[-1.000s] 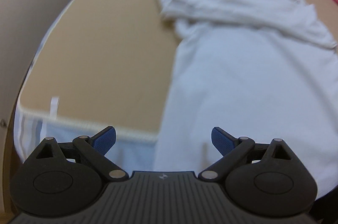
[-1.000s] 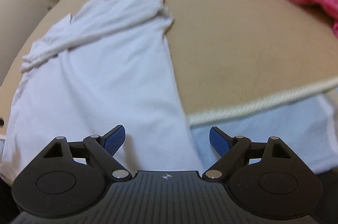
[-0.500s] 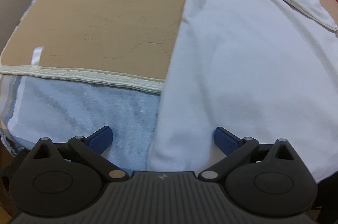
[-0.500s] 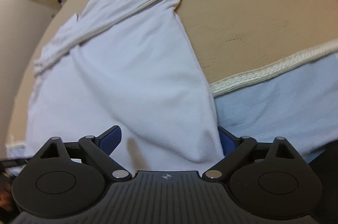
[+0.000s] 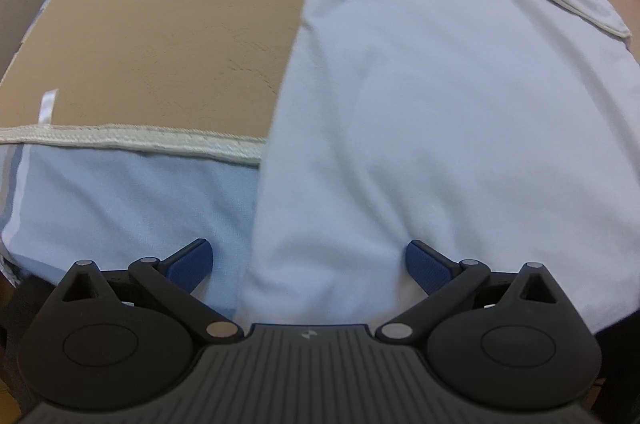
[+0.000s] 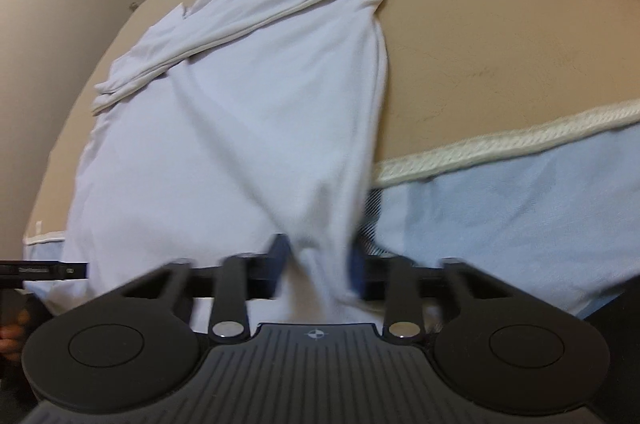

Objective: Fold small clothes
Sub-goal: 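Grasp the shirt hem with both grippers side by side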

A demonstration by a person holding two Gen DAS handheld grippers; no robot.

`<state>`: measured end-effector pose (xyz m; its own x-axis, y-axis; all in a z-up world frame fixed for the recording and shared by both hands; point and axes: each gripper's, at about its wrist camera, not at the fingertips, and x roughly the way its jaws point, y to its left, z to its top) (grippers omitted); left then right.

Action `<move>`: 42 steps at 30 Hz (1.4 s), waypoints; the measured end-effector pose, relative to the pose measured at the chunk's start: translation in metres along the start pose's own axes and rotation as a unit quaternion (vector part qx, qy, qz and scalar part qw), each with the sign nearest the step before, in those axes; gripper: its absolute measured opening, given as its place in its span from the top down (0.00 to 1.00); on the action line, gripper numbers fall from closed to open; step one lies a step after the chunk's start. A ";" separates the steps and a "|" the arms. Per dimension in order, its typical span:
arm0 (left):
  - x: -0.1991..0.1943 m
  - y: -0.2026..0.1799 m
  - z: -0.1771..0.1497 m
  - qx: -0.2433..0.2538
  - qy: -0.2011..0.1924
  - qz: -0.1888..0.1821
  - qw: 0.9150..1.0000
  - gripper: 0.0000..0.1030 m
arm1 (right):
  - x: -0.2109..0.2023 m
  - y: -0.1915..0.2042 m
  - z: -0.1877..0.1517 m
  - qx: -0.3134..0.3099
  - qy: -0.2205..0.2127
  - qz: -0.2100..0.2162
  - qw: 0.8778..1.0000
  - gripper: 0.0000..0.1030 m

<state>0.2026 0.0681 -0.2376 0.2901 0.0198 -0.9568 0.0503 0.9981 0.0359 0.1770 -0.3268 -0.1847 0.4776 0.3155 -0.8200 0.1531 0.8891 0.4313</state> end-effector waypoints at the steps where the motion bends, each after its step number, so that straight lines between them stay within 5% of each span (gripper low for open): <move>1: -0.001 -0.002 -0.002 0.004 0.000 -0.003 1.000 0.00 | 0.000 -0.001 0.000 0.001 0.003 0.005 1.000 0.82; 9: -0.001 -0.002 0.001 0.008 0.011 -0.023 1.000 0.02 | -0.006 -0.012 0.004 0.026 -0.003 0.005 1.000 0.85; 26: -0.001 0.004 0.010 0.003 0.029 -0.023 0.999 0.00 | -0.005 -0.024 -0.005 0.062 0.002 0.068 0.996 0.37; 30: 0.000 0.001 0.014 0.005 0.036 -0.020 0.999 0.00 | -0.004 -0.022 -0.005 0.049 0.009 0.083 0.995 0.33; 33: -0.003 0.001 0.018 0.017 0.043 -0.031 0.998 0.05 | -0.005 -0.021 -0.005 0.039 0.011 0.087 0.995 0.36; 36: -0.009 0.002 0.023 0.024 0.048 -0.040 0.998 0.20 | -0.006 -0.021 -0.005 0.030 0.017 0.086 0.996 0.52; 39: -0.014 0.002 0.027 0.021 0.043 -0.021 0.999 0.39 | -0.008 -0.023 -0.005 0.027 0.021 0.093 0.995 0.64; 42: -0.021 0.000 0.029 0.023 0.036 -0.015 0.999 0.71 | -0.008 -0.027 -0.003 0.030 0.024 0.085 0.996 0.87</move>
<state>0.2247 0.0664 -0.2094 0.2186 -0.0052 -0.9758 0.1030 0.9945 0.0178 0.1665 -0.3520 -0.1914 0.4596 0.4758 -0.7500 0.1268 0.8006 0.5856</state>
